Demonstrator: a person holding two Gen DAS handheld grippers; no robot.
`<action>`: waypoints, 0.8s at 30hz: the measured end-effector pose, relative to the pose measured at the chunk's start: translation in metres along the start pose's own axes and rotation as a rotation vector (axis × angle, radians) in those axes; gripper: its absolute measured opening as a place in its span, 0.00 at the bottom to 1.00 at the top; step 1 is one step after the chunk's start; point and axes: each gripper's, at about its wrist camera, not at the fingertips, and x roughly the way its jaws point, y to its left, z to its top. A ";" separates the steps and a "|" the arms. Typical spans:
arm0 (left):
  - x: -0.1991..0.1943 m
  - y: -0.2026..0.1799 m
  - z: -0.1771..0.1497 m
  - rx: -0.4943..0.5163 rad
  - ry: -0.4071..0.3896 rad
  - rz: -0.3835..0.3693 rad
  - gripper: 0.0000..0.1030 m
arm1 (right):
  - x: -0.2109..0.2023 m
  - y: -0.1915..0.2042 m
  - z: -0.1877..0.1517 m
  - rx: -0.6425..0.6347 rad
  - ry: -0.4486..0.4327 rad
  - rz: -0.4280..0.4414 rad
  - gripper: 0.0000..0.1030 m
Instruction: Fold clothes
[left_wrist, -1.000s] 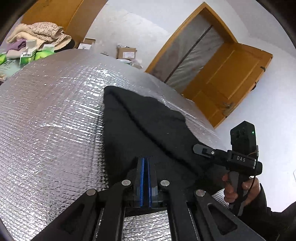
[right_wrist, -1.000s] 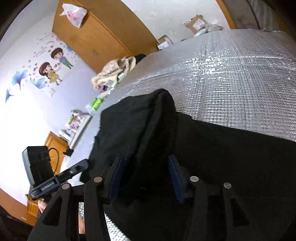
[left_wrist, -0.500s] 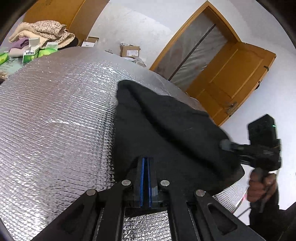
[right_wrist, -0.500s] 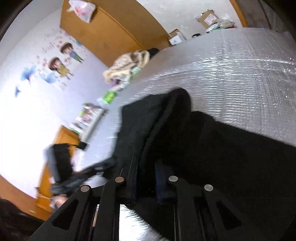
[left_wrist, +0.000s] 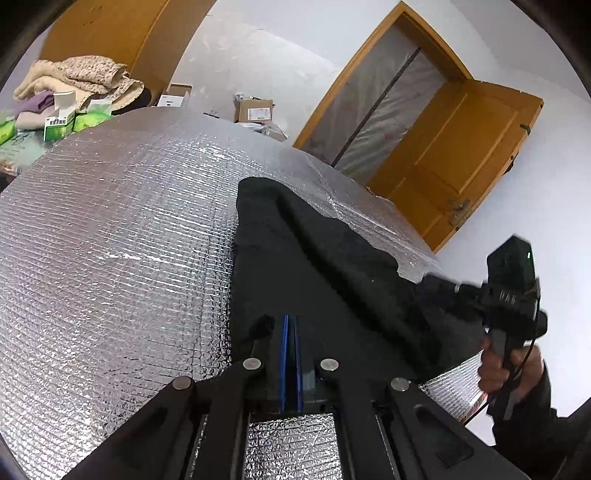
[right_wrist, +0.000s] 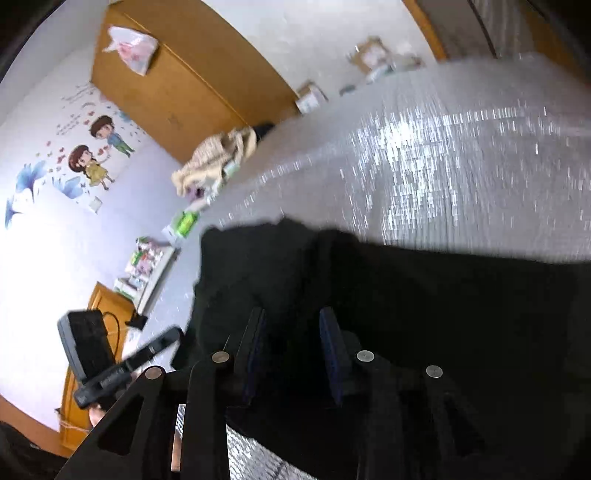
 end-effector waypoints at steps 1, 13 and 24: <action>0.003 0.000 -0.001 -0.001 0.007 0.004 0.02 | 0.001 -0.001 0.004 0.005 -0.006 0.001 0.31; 0.017 -0.001 -0.010 0.022 0.035 0.049 0.02 | 0.038 -0.003 0.034 -0.039 0.008 -0.070 0.11; 0.007 0.003 -0.022 0.027 0.026 0.040 0.02 | 0.011 -0.045 0.039 0.074 -0.100 -0.119 0.12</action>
